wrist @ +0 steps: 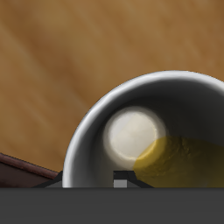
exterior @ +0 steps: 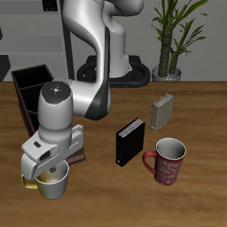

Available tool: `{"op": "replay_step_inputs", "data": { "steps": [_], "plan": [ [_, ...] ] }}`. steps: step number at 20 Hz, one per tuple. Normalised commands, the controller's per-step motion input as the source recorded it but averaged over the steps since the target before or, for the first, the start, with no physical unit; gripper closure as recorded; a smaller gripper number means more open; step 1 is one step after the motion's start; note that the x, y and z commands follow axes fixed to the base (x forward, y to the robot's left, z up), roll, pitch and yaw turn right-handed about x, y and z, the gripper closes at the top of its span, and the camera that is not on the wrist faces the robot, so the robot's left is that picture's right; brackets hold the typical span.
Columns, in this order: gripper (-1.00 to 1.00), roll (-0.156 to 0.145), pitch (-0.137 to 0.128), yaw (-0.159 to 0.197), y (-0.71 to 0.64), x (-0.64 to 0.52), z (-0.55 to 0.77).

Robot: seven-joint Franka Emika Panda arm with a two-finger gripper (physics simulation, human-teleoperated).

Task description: Place the white-yellow mug into the right desk caddy's right compartment and place the black book into the right desk caddy's back compartment

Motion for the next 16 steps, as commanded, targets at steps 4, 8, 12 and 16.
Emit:
{"op": "replay_step_inputs", "data": {
  "steps": [4,8,12,16],
  "plan": [
    [1.00,-0.034,-0.071,-0.025,-0.08,-0.09,0.31],
    [1.00,-0.046,-0.096,-0.070,-0.14,-0.14,0.41],
    [1.00,-0.094,-0.160,-0.228,-0.28,-0.40,0.95],
    [1.00,-0.053,-0.093,-0.137,-0.17,-0.34,0.61]
  ]
}}
